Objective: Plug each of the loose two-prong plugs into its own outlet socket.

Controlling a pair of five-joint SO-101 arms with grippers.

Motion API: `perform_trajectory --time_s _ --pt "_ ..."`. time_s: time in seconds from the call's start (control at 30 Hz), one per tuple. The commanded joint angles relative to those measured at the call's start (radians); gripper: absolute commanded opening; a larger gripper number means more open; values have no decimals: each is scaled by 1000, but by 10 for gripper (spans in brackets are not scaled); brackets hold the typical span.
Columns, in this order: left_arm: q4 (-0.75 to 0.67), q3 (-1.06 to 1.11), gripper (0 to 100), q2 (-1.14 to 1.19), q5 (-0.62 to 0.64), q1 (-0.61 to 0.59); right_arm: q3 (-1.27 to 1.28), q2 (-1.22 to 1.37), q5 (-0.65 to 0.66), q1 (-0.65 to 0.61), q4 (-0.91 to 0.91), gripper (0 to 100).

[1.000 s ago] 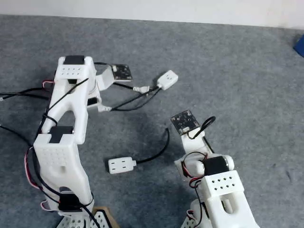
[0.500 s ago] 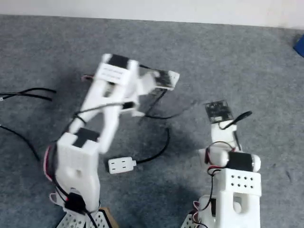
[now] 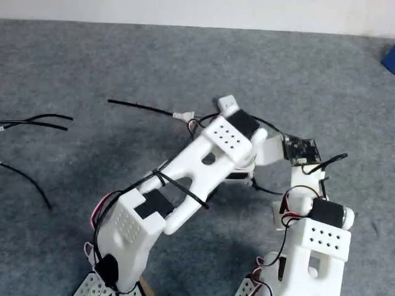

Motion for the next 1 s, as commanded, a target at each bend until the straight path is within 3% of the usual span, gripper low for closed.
perform_trajectory --time_s 0.0,0.13,0.43,0.53,0.7,0.83,0.97 --pt "6 -41 114 19 74 27 -38 -8 17 -64 24 163" --pt "8 -36 252 44 91 -1 -4 -8 15 -182 28 163" --pt "55 -110 252 35 106 -8 1 -8 23 -220 30 163" --pt "71 -239 252 38 226 -150 1 -8 25 -315 30 163" --pt "110 -346 252 36 569 -496 -10 13 -41 -541 30 163" --pt "109 -325 252 39 609 -725 -111 96 -106 -552 64 163" --pt "107 -321 252 44 608 -843 -251 217 -118 -552 110 163"
